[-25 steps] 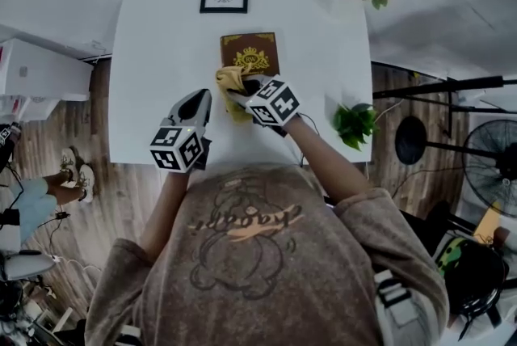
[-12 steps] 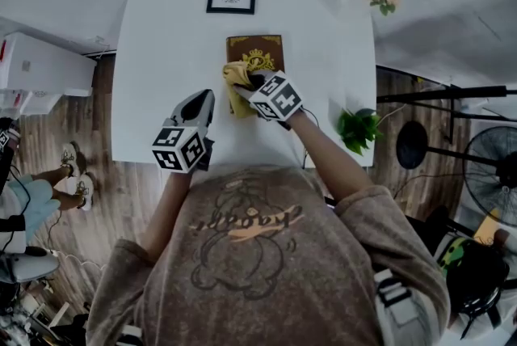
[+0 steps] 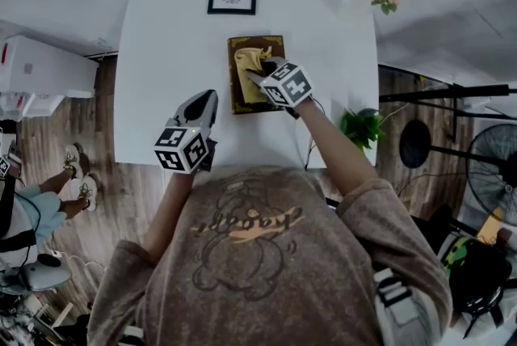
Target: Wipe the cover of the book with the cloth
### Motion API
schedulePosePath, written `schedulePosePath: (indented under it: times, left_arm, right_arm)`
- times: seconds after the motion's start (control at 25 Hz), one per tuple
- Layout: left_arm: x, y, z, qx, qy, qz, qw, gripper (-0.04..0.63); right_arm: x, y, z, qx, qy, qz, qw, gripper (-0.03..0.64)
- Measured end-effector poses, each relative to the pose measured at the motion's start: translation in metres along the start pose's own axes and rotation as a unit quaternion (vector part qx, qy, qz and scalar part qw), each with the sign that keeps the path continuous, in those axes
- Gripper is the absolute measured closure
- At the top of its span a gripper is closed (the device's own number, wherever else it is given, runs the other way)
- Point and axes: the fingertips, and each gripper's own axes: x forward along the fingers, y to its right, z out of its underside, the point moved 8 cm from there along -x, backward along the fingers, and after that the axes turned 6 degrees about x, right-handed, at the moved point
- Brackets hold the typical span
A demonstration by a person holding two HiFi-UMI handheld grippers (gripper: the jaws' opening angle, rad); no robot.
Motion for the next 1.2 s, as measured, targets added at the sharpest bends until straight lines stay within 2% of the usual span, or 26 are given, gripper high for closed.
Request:
schedulePosePath:
  times: [0.2, 0.36, 1.04, 1.2]
  left_arm:
    - [-0.001, 0.000, 0.002, 0.002, -0.003, -0.003, 1.0000, 0.591]
    - [-0.004, 0.000, 0.005, 0.001, -0.007, -0.007, 1.0000, 0.591]
    - [0.001, 0.008, 0.009, 0.006, -0.019, -0.001, 0.9998, 0.591]
    - [0.002, 0.009, 0.007, 0.009, -0.021, 0.000, 0.9997, 0.591]
  right_arm:
    - [-0.004, 0.021, -0.005, 0.022, 0.018, 0.030, 0.999, 0.551]
    - [-0.006, 0.030, -0.007, 0.044, 0.028, 0.034, 0.998, 0.551]
    - [-0.016, 0.071, -0.029, 0.020, 0.027, 0.110, 0.993, 0.551]
    - [-0.021, 0.080, -0.027, 0.028, 0.028, 0.123, 0.992, 0.550]
